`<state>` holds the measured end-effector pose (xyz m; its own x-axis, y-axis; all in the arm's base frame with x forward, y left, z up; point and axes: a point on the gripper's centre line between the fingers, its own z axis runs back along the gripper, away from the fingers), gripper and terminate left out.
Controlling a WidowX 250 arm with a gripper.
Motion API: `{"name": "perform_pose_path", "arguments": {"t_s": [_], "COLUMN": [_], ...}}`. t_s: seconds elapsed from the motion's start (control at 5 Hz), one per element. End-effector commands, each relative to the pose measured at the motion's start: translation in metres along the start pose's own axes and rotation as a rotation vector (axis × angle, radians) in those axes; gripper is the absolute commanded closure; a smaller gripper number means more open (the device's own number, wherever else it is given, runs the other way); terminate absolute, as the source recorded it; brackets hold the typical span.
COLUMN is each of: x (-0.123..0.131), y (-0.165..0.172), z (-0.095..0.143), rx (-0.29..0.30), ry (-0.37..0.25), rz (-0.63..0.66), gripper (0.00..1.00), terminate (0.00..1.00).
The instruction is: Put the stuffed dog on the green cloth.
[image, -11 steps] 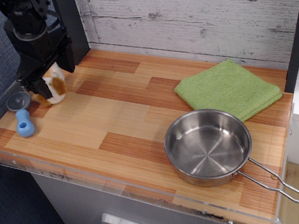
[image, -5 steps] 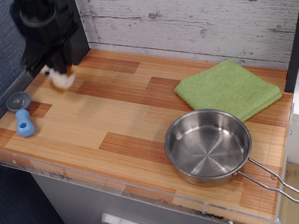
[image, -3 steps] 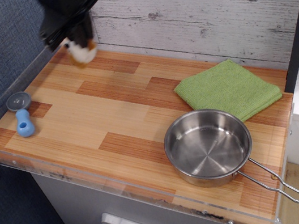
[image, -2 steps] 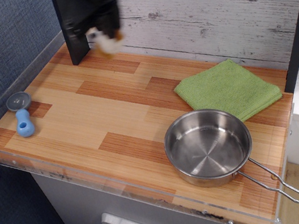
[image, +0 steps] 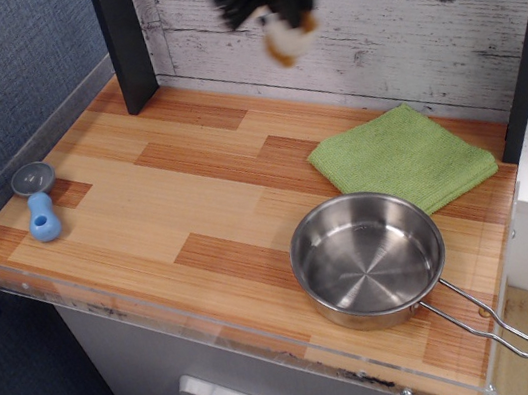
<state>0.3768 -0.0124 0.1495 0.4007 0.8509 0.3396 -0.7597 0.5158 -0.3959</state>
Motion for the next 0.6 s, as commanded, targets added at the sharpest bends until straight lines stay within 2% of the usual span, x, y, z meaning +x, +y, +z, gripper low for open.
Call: {"name": "perform_pose_path", "arguments": {"t_s": [0.0,0.2,0.4], "x": [-0.033,-0.047,-0.06], "y": [-0.018,-0.015,-0.01], "z": [0.003,-0.005,-0.019], "rx": [-0.046,-0.031,0.004], "ry": [0.077,0.128,0.209], "rz": [-0.119,-0.16,-0.219], "gripper": [1.0,1.0,1.0], "terminate": [0.0,0.0,0.0]}}
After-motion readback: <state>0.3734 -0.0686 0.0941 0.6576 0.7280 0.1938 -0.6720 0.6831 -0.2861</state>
